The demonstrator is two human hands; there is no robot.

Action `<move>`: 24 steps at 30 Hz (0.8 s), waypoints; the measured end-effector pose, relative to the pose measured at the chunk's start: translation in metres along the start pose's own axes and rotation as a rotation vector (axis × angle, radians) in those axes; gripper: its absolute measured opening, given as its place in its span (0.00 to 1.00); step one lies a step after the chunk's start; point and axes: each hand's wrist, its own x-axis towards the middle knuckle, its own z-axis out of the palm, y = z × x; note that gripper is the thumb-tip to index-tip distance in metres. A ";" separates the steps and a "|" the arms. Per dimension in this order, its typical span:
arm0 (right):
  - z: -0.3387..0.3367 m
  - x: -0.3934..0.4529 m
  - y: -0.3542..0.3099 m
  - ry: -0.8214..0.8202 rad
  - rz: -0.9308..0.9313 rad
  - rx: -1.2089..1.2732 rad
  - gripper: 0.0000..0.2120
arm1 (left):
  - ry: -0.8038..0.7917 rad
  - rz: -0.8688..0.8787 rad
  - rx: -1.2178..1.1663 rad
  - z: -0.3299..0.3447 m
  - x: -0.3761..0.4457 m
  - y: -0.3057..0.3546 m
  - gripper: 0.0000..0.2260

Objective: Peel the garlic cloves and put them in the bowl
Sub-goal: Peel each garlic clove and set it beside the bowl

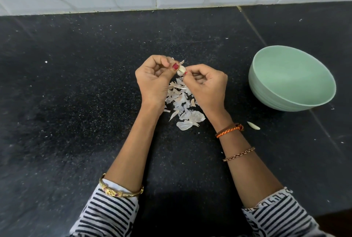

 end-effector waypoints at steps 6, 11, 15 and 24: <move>0.003 -0.001 -0.001 0.070 0.013 -0.072 0.03 | -0.042 0.020 0.012 0.000 0.000 -0.003 0.17; 0.003 0.000 -0.003 0.073 0.051 -0.053 0.03 | -0.055 0.021 0.006 0.000 0.000 -0.005 0.18; 0.002 -0.001 -0.008 0.077 0.108 0.020 0.05 | -0.052 0.008 -0.029 0.003 -0.002 -0.003 0.18; -0.002 0.006 -0.017 0.047 0.389 0.407 0.12 | -0.015 -0.265 -0.353 0.007 -0.003 0.005 0.13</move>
